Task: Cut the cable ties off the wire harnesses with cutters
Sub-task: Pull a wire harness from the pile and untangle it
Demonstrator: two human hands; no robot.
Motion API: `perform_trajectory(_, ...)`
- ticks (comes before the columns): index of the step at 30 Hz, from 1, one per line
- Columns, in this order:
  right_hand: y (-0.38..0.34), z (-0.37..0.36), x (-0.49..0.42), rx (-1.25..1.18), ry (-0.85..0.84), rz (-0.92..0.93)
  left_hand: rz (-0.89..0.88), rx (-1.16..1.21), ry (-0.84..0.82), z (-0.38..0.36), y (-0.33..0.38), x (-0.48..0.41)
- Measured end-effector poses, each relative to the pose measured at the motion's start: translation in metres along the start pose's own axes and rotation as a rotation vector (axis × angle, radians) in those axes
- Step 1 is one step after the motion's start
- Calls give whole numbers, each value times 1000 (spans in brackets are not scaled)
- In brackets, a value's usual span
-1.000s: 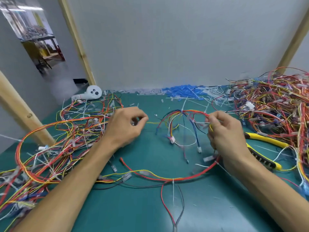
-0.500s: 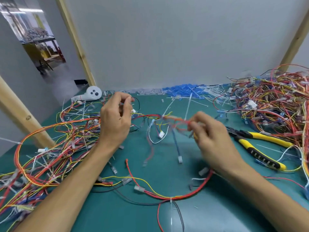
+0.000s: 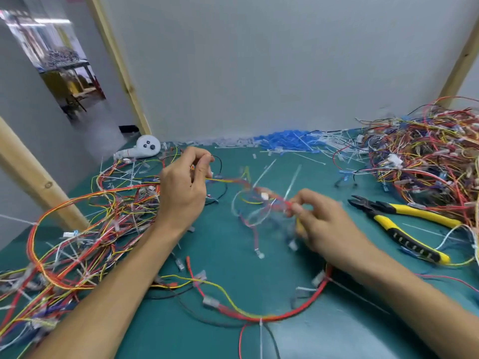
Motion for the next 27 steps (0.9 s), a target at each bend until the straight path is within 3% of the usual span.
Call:
perform_trajectory(2,-4,-7,3,-5,19,60,14,0,-2,0,-2,-2)
perform_trajectory(6,-3,25,-5,-378,458,-26,55,47,92,8,-10,-3)
perform_trajectory(7,1,27,-5,-327,446,-42,52,45,114,9,-10,-3)
perform_trajectory(9,7,11,-1,-67,183,-58,33,7,78,5,-9,-4)
perform_trajectory(10,7,2,3,15,51,-68,18,-16,9,0,-8,-3)
perform_trajectory(11,5,0,3,22,26,-67,6,-29,-86,-6,-8,-1)
perform_trajectory(15,-7,24,-3,-346,413,-48,100,19,-442,-27,-15,10)
perform_trajectory(18,2,19,-1,-272,361,-135,180,25,-582,-31,-19,14)
perform_trajectory(20,6,22,-3,-277,350,-231,200,-90,-662,-32,-19,16)
perform_trajectory(24,-3,55,-5,-438,615,-207,236,-243,-635,-25,-16,12)
perform_trajectory(27,0,59,-4,-439,610,-222,312,-186,-507,-12,-17,2)
Point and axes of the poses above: each hand's wrist, its own x-axis away from the middle knuckle, its own z-axis out of the back of the hand, y = z × x, the point moved 4 cm from there along -x, towards the middle knuckle, and after that the axes turned 10 degrees about x, right-handed, at the moved point
